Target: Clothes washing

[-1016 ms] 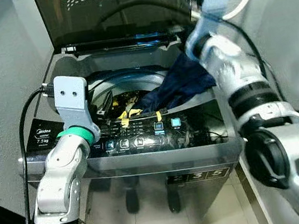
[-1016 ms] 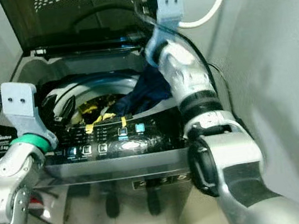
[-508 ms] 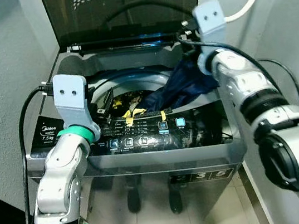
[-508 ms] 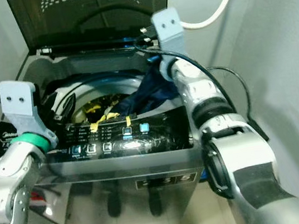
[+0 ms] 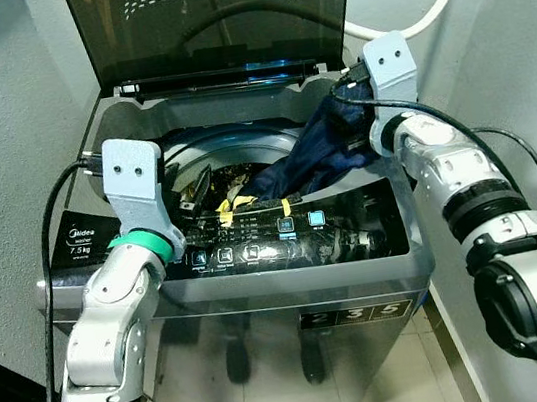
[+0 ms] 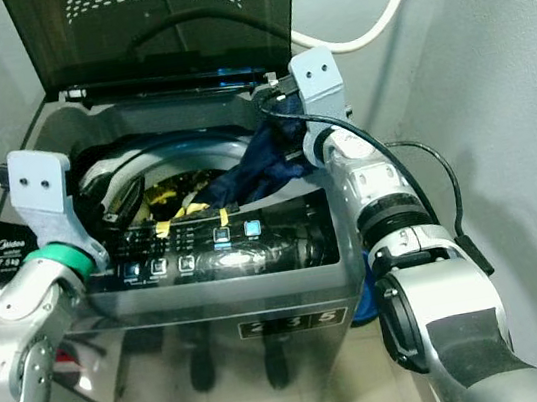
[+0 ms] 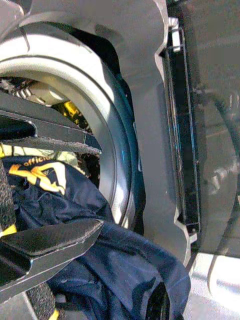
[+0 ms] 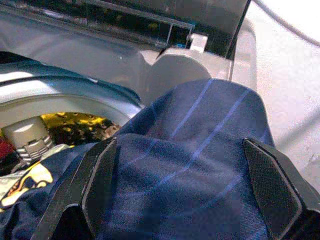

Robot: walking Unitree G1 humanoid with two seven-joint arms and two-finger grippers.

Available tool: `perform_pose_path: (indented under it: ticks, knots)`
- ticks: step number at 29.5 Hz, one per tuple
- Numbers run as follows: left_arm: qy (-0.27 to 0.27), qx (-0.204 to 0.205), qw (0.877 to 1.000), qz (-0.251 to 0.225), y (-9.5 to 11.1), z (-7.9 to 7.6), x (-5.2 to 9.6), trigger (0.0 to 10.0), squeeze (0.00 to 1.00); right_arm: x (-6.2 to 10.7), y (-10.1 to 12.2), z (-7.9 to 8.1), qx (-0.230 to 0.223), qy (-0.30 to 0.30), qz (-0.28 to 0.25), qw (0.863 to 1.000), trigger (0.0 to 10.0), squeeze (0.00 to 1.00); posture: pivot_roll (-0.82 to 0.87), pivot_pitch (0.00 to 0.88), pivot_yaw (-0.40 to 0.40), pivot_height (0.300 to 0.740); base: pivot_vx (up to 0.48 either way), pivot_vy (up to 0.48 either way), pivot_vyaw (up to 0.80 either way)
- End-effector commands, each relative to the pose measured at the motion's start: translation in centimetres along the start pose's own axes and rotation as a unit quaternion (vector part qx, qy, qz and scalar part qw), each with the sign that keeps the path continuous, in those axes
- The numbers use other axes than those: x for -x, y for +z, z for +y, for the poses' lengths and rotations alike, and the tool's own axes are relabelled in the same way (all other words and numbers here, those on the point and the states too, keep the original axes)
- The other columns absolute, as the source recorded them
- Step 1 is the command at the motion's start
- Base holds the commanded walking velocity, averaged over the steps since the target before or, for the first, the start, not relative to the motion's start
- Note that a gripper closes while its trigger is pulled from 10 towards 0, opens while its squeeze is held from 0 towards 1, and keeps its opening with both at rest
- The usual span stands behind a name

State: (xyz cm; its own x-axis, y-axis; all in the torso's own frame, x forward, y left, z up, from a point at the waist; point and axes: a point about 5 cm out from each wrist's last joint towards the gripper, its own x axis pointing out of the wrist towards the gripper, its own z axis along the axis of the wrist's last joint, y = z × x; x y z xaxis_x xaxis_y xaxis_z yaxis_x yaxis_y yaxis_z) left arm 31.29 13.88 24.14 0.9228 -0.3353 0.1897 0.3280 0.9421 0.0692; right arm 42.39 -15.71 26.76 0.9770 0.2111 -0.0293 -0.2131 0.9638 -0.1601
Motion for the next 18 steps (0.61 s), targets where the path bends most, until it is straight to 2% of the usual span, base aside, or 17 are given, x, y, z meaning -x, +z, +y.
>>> perform_pose_path:
  ticks: [1, 3, 4, 5, 6, 7, 8, 11, 13, 14, 15, 18]
  knots:
    - [-0.008, -0.004, 1.000, 0.006, -0.1, -0.2, 0.3, 10.0, 0.00, 0.1, -0.1, 0.1, -0.022, 0.018, 0.023, 0.999, 10.0, 0.78, 0.17, 0.060, 0.058, 0.740, 0.000, 0.000, 0.00]
    - [-0.008, -0.004, 1.000, 0.006, -0.1, -0.2, 0.3, 10.0, 0.00, 0.1, -0.1, 0.1, -0.022, 0.018, 0.023, 0.999, 10.0, 0.78, 0.17, 0.060, 0.058, 0.740, 0.000, 0.000, 0.00]
    - [-0.010, -0.003, 1.000, 0.006, -0.1, -0.2, 0.3, 10.0, 0.00, 0.1, -0.4, 0.5, -0.028, 0.038, 0.047, 0.998, 10.0, 0.00, 0.17, 0.060, 0.058, 0.740, 0.000, 0.000, 0.00]
    - [-0.012, -0.003, 1.000, 0.007, -0.1, -0.2, 0.3, 10.0, 0.00, 0.2, -1.0, 0.8, -0.025, 0.048, 0.069, 0.996, 10.0, 0.00, 0.17, 0.059, 0.057, 0.740, 0.000, 0.000, 0.00]
    - [-0.012, -0.003, 1.000, 0.007, -0.1, -0.2, 0.3, 10.0, 0.00, 0.2, -1.0, 0.8, -0.025, 0.048, 0.069, 0.996, 10.0, 0.00, 0.17, 0.059, 0.057, 0.740, 0.000, 0.000, 0.00]
    - [-0.014, -0.003, 1.000, 0.009, -0.1, -0.2, 0.3, 10.0, 0.00, 0.2, -1.9, 1.3, 0.003, 0.051, 0.092, 0.994, 10.0, 0.00, 0.17, 0.059, 0.057, 0.740, 0.000, 0.000, 0.00]
    - [-0.014, -0.003, 1.000, 0.009, -0.1, -0.2, 0.3, 10.0, 0.00, 0.3, -2.1, 1.4, 0.014, 0.050, 0.094, 0.994, 10.0, 0.00, 0.17, 0.059, 0.057, 0.740, 0.000, 0.000, 0.00]
    - [-0.015, -0.004, 1.000, 0.010, -0.2, -0.3, 0.3, 10.0, 0.00, 0.3, -2.6, 1.4, 0.102, 0.039, 0.096, 0.989, 10.0, 0.00, 0.17, 0.058, 0.058, 0.740, 0.000, 0.000, 0.00]
    - [-0.016, -0.005, 1.000, 0.011, -0.2, -0.3, 0.3, 10.0, 0.00, 0.3, -2.6, 1.4, 0.167, 0.037, 0.088, 0.981, 10.0, 0.00, 0.17, 0.058, 0.058, 0.740, 0.000, 0.000, 0.00]
    - [-0.016, -0.005, 1.000, 0.011, -0.2, -0.3, 0.3, 10.0, 0.00, 0.3, -2.6, 1.4, 0.167, 0.037, 0.088, 0.981, 10.0, 0.00, 0.17, 0.058, 0.058, 0.740, 0.000, 0.000, 0.00]
    - [-0.017, -0.006, 1.000, 0.011, -0.1, -0.3, 0.3, 10.0, 0.00, 0.4, -2.7, 1.4, 0.201, 0.034, 0.089, 0.975, 10.0, 0.00, 0.17, 0.058, 0.058, 0.740, 0.000, 0.000, 0.00]
    - [-0.018, -0.007, 1.000, 0.012, -0.2, -0.3, 0.3, 10.0, 0.00, 0.4, -2.9, 1.4, 0.227, 0.038, 0.089, 0.969, 10.0, 0.00, 0.17, 0.053, 0.061, 0.740, 0.000, 0.000, 0.00]
